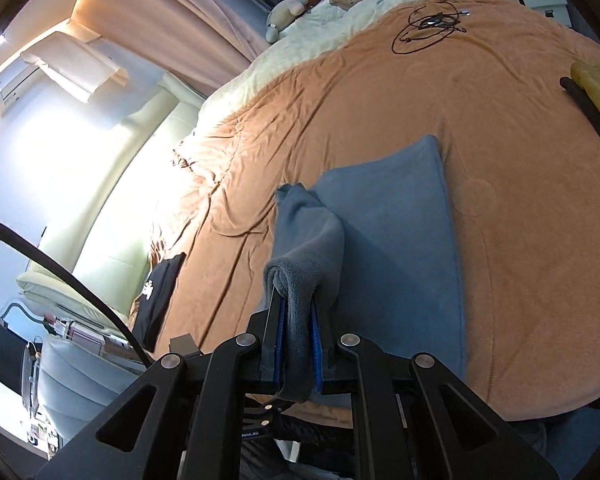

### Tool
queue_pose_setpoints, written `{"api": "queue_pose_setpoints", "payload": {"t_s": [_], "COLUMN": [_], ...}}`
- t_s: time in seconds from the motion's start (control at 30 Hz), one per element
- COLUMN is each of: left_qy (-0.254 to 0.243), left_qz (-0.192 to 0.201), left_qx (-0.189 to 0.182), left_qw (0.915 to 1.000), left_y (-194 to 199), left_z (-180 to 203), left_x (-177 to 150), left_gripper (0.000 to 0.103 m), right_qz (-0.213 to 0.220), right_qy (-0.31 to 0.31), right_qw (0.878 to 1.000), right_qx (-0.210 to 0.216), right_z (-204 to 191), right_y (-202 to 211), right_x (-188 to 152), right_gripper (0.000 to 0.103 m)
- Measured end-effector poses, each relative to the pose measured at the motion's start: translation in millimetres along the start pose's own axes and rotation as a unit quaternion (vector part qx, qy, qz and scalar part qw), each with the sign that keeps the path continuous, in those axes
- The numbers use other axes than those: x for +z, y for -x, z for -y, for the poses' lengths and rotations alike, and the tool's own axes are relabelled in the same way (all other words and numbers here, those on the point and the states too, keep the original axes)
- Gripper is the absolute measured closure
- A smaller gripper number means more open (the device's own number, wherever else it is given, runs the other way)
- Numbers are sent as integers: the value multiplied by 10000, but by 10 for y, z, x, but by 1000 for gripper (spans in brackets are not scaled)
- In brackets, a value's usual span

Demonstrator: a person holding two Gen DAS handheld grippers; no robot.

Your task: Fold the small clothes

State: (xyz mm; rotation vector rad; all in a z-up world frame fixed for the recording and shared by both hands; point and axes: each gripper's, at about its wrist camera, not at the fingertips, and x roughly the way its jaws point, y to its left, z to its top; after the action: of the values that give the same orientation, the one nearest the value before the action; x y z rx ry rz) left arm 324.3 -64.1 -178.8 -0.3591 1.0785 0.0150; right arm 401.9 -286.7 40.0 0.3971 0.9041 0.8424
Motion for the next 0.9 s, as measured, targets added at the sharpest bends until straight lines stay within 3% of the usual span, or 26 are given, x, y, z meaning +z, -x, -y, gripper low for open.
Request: {"api": "queue_pose_setpoints", "payload": {"t_s": [0.23, 0.37, 0.5, 0.73, 0.9], "left_qy": [449, 599, 707, 593, 527], "left_qz": [445, 652, 830, 797, 727], "left_qx": [294, 415, 393, 251, 198], "left_qw": [9976, 9952, 9933, 9947, 9958], "left_y": [173, 351, 516, 546, 486], "left_z": [-276, -515, -747, -900, -917], "left_x": [21, -8, -48, -129, -203], "left_gripper": [11, 23, 29, 48, 60], "right_qz": [25, 5, -26, -103, -191], "right_qy": [-9, -44, -135, -359, -728], "right_qw": [10000, 10000, 9999, 9992, 9963], "right_qx": [-34, -68, -34, -151, -412], "right_z": [11, 33, 81, 265, 665], "right_y": [13, 14, 6, -46, -172], "right_x": [14, -2, -59, -259, -465], "right_gripper": [95, 95, 95, 96, 96]}}
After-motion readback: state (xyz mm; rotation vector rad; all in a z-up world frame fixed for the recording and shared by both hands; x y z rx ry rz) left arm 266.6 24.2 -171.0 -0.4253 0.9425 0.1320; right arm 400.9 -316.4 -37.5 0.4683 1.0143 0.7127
